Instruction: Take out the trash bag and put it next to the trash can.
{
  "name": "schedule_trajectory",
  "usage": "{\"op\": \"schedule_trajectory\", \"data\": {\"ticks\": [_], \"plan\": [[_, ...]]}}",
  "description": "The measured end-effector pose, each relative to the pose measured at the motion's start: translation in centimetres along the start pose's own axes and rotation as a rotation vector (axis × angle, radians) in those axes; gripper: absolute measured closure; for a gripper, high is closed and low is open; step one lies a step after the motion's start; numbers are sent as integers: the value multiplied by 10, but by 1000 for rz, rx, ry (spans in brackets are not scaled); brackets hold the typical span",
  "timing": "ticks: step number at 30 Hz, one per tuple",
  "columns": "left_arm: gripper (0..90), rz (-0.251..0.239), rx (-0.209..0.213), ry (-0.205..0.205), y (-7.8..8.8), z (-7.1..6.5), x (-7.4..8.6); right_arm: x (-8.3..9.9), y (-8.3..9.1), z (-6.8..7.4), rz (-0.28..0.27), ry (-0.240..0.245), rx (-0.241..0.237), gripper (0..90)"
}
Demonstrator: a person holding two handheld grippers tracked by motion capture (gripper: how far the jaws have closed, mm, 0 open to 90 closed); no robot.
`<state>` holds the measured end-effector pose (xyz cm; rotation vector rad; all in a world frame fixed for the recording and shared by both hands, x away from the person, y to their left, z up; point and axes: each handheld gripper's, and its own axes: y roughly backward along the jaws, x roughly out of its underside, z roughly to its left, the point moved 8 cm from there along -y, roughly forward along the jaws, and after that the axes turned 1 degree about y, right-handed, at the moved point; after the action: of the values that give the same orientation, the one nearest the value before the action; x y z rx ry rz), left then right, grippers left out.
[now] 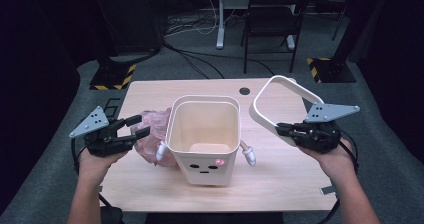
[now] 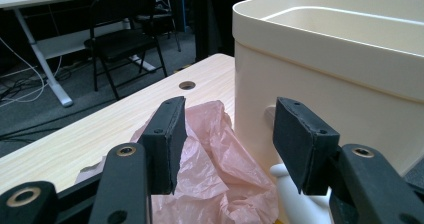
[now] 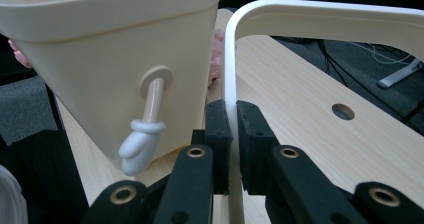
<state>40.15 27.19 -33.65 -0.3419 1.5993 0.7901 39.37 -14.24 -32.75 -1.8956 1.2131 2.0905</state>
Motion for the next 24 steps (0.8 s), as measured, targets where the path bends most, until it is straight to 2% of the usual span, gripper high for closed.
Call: {"op": "schedule_trajectory", "data": {"ticks": [7, 15, 21, 24], "plan": [[465, 4, 1, 1, -1, 0, 0, -15, 4, 4, 8, 37, -2, 842], [465, -4, 1, 6, 1, 1, 0, -36, 7, 14, -13, 75, -30, 842], [464, -2, 3, 6, 1, 1, 0, -45, 6, 19, -20, 90, -52, 842], [465, 2, 3, 4, 0, 0, 0, -48, 6, 20, -23, 103, -42, 843]]}}
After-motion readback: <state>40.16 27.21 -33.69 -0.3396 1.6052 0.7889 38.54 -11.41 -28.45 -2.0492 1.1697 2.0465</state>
